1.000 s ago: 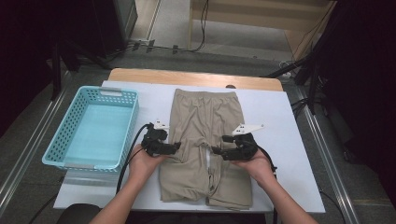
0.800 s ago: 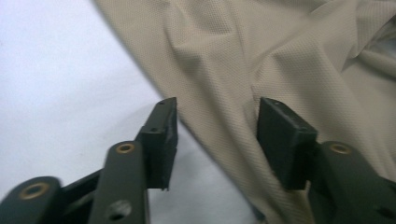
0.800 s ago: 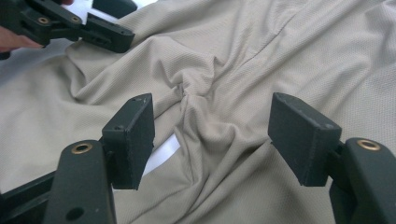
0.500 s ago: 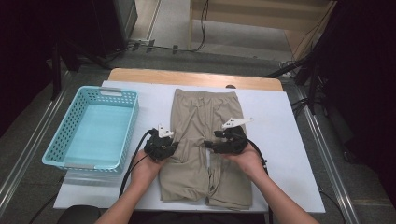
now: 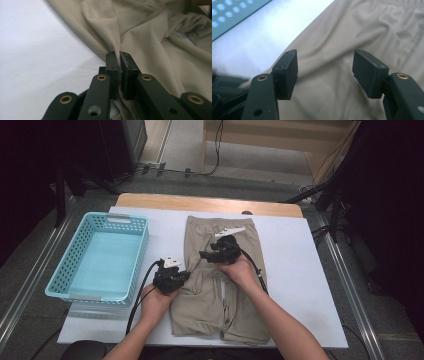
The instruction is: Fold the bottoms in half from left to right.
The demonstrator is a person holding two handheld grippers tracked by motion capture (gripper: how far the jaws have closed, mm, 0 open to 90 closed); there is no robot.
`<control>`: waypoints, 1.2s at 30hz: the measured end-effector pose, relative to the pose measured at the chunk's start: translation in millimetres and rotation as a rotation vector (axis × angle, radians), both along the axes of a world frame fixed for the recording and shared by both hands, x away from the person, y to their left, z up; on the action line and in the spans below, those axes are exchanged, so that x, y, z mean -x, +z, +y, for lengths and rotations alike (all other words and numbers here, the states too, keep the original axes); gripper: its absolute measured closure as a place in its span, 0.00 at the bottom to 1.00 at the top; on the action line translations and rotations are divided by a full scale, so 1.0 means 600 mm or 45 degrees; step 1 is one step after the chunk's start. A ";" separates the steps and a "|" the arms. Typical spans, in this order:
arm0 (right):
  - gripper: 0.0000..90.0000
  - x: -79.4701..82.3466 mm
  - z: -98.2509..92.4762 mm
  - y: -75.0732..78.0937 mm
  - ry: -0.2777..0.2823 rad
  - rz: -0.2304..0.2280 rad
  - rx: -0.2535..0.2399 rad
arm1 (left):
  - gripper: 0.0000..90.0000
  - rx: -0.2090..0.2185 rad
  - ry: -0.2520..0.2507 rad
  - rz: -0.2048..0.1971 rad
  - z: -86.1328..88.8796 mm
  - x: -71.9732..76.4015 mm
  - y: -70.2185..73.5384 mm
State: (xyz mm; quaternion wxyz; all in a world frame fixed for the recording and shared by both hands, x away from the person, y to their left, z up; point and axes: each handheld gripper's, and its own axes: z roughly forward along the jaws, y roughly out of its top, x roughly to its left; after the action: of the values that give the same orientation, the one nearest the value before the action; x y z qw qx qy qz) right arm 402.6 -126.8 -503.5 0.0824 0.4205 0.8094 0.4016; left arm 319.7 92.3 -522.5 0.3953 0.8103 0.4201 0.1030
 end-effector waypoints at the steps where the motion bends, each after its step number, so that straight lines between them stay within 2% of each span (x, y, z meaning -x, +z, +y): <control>1: 0.40 -0.004 0.004 -0.001 -0.002 -0.004 0.004 | 0.95 0.000 0.000 -0.001 0.000 0.000 0.000; 6: 0.40 -0.036 0.038 -0.005 -0.015 -0.008 0.043 | 0.95 0.009 -0.004 0.009 0.001 -0.001 0.000; 8: 0.41 -0.048 0.049 -0.009 -0.028 -0.003 0.031 | 0.95 0.002 -0.005 0.004 0.001 -0.001 0.000; 10: 0.41 -0.062 0.060 -0.014 -0.034 0.041 -0.007 | 0.95 -0.004 -0.011 -0.002 0.000 -0.001 0.000; 11: 0.41 -0.066 0.067 -0.015 -0.043 0.029 -0.009 | 0.95 -0.006 -0.018 -0.004 0.000 -0.002 0.000; 15: 0.41 -0.086 0.097 -0.020 -0.059 -0.013 0.065 | 0.95 -0.010 -0.019 0.007 -0.001 -0.003 0.002; 16: 0.41 -0.092 0.103 -0.023 -0.068 -0.006 0.088 | 0.95 -0.020 -0.019 0.006 -0.001 -0.003 0.003; 18: 0.42 -0.095 0.113 -0.027 -0.087 -0.058 0.120 | 0.95 -0.017 -0.015 0.020 -0.002 -0.005 0.004; 19: 0.45 -0.095 0.116 -0.028 -0.092 -0.073 0.126 | 0.95 -0.009 -0.015 0.038 -0.001 -0.007 0.005; 22: 0.63 -0.091 0.124 -0.030 -0.132 -0.134 0.204 | 0.96 -0.011 -0.019 0.068 -0.002 -0.012 0.008; 23: 0.69 -0.091 0.124 -0.030 -0.141 -0.136 0.206 | 0.97 -0.010 -0.020 0.088 -0.003 -0.015 0.009; 24: 0.78 -0.092 0.121 -0.030 -0.153 -0.126 0.193 | 0.97 0.000 -0.023 0.107 -0.003 -0.018 0.010; 25: 0.88 -0.093 0.119 -0.029 -0.164 -0.117 0.193 | 0.98 0.021 -0.024 0.150 -0.005 -0.021 0.013; 26: 0.93 -0.093 0.118 -0.028 -0.156 -0.106 0.194 | 0.98 0.045 -0.024 0.174 -0.006 -0.023 0.014; 27: 0.95 -0.094 0.118 -0.027 -0.157 -0.102 0.192 | 0.98 0.084 -0.024 0.176 -0.010 -0.023 0.019; 29: 0.95 -0.097 0.115 -0.022 -0.161 -0.068 0.191 | 0.98 0.128 -0.035 0.148 -0.018 -0.022 0.032; 30: 0.95 -0.099 0.111 -0.019 -0.165 -0.043 0.175 | 0.98 0.146 -0.043 0.136 -0.022 -0.021 0.041; 32: 0.95 -0.101 0.099 -0.004 -0.180 -0.024 0.101 | 0.98 0.170 -0.064 0.115 -0.031 -0.021 0.058; 33: 0.95 -0.101 0.095 0.001 -0.175 -0.031 0.089 | 0.98 0.185 -0.067 0.108 -0.034 -0.022 0.066; 36: 0.95 -0.100 0.074 0.026 -0.160 -0.070 0.104 | 0.98 0.226 -0.091 0.106 -0.044 -0.027 0.087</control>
State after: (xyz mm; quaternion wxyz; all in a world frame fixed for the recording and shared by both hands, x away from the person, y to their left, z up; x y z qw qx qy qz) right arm 462.5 -82.3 -487.8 0.1466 0.4555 0.7946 0.3736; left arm 336.0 66.0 -470.6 0.4513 0.7901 0.4144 0.0175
